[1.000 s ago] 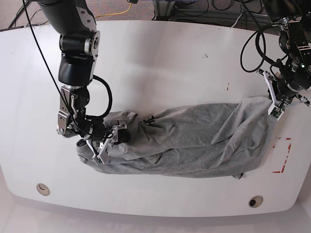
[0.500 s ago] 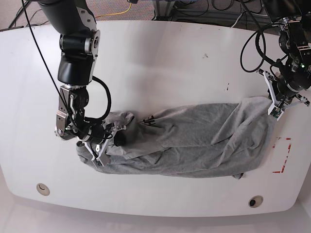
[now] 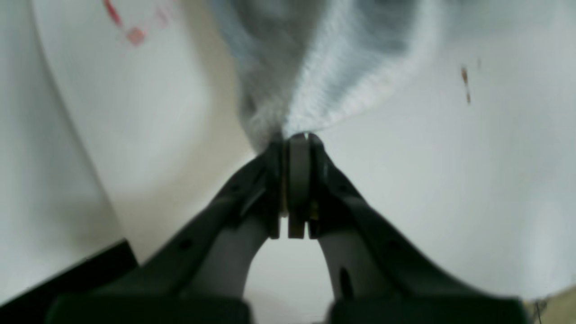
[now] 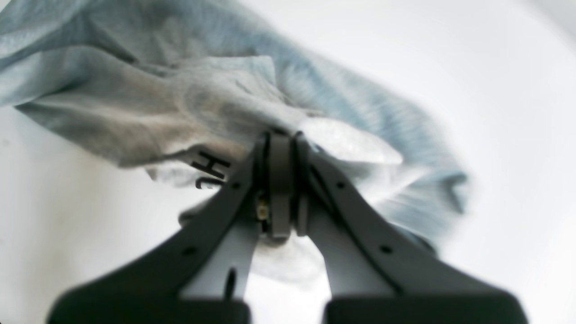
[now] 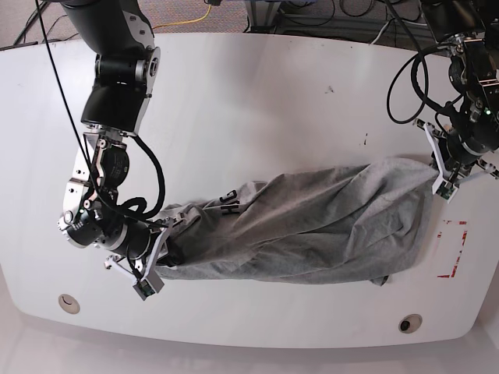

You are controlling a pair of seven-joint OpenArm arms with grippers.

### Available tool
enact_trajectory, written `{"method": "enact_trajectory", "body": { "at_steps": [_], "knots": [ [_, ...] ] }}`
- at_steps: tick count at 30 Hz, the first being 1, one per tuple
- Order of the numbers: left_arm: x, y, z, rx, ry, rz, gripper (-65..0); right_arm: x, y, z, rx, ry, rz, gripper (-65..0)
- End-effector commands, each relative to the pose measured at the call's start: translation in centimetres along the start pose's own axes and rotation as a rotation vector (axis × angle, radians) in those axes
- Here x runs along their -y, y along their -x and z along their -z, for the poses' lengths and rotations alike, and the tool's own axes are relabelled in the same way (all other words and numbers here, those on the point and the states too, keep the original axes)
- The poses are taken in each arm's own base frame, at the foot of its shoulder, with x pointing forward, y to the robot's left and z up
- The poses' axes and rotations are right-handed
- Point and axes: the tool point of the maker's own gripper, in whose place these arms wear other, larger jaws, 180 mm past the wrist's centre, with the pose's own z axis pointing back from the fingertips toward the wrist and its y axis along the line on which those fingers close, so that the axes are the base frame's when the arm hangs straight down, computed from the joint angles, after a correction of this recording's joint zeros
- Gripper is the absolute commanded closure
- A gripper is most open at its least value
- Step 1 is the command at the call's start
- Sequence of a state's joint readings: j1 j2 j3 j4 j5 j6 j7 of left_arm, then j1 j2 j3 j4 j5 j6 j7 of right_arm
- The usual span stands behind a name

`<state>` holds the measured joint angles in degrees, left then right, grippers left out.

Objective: Layout the t-shirt on the table in an organized manner, then fold the t-shirt properly
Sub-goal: 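Pull the grasped shirt end with the right gripper away from the left gripper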

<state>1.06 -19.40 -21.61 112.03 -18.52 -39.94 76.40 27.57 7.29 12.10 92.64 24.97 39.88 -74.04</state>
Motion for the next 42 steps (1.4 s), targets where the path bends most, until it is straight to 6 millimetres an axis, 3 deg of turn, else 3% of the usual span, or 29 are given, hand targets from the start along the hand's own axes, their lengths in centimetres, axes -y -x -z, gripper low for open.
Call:
{"method": "enact_trajectory", "body": {
  "at_steps": [1,7,13,18,26,42],
  "knots": [
    [-0.8,-1.5,-0.6,0.043,-0.024,0.024,0.0,1.0,-2.7,-2.9,0.065,0.075,-0.064,0.0],
    [0.0,-2.0,-0.3,0.047,-0.005,0.052,0.0,-0.4,-0.9,-5.2,0.071,0.086,-0.078,0.0],
    [0.1,-1.8,-0.2,0.038,-0.003,0.055,0.0,-2.2,3.4,-6.3,0.037,0.034,-0.055,0.0],
    [0.1,-0.5,-0.2,0.003,-0.001,0.072,0.0,-4.3,8.2,-7.5,0.000,-0.047,0.028,0.0],
    [0.1,0.1,-0.3,-0.015,-0.001,0.077,0.0,-7.5,13.3,-9.4,-0.050,-0.201,0.126,0.0],
    [-1.7,2.4,-1.1,-0.096,-0.037,0.141,0.0,-10.7,20.4,-11.4,-0.232,-0.265,0.213,-1.0]
  ]
}}
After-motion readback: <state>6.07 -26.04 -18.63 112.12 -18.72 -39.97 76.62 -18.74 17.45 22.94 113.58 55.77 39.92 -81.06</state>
